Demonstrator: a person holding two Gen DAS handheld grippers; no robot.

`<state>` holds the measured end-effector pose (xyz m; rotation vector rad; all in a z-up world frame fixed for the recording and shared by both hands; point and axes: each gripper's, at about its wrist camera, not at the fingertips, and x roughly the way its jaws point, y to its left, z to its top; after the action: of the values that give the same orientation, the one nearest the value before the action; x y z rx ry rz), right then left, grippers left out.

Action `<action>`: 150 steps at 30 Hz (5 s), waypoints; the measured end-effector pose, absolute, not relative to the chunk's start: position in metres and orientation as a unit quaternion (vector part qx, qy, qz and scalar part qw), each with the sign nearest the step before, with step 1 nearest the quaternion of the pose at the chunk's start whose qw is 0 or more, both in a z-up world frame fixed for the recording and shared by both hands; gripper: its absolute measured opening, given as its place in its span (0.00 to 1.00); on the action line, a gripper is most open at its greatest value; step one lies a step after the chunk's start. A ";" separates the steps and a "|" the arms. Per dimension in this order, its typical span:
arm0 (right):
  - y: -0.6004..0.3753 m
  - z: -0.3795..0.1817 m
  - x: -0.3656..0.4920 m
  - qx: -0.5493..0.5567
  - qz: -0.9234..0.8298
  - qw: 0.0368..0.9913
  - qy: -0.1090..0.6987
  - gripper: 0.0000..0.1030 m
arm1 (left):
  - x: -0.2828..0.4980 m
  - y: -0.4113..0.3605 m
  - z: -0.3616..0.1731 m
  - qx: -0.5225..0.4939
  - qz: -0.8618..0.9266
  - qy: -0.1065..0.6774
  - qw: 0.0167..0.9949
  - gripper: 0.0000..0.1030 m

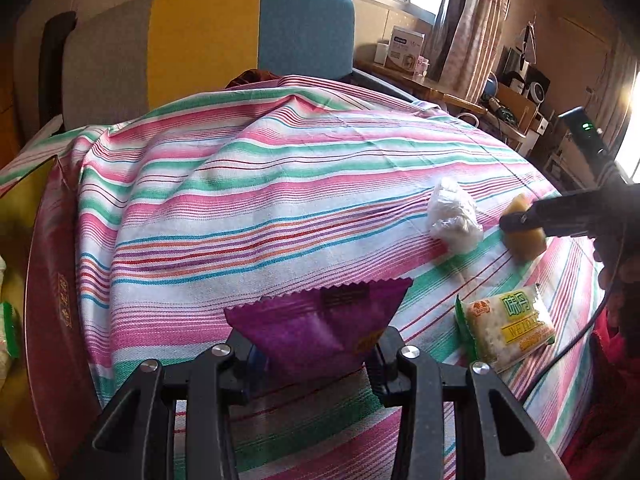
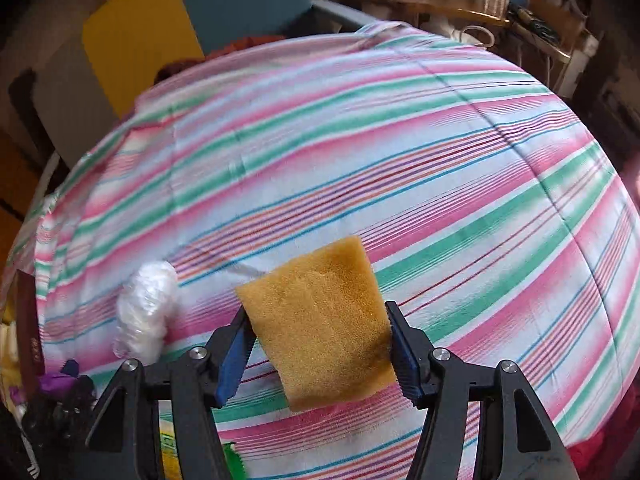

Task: Organize objects
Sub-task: 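Hold the purple packet in left tool while right tool grasps an orange sponge, then carry the purple packet into the gold tray and open the left tool, then carry the orange sponge into the gold tray and open the right tool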

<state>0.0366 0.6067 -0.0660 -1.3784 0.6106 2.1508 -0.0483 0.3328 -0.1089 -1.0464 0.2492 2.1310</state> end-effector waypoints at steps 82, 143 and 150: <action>0.580 -0.092 0.022 -0.521 0.811 0.242 0.115 0.70 | -0.052 0.066 -0.015 -0.405 0.877 -0.064 0.251 0.35; 0.263 0.025 -0.078 -0.418 0.904 -0.089 0.016 0.59 | -0.039 -0.042 -0.015 -0.391 0.905 -0.102 0.135 0.60; 0.213 -0.035 -0.126 -0.482 0.872 -0.079 -0.027 0.61 | -0.041 -0.053 -0.029 -0.403 0.898 -0.118 0.131 0.60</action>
<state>-0.1261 0.2128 -0.0348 -1.5944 -0.0906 2.8873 -0.0414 -0.0529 -0.0293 -1.1715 -0.3414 2.6072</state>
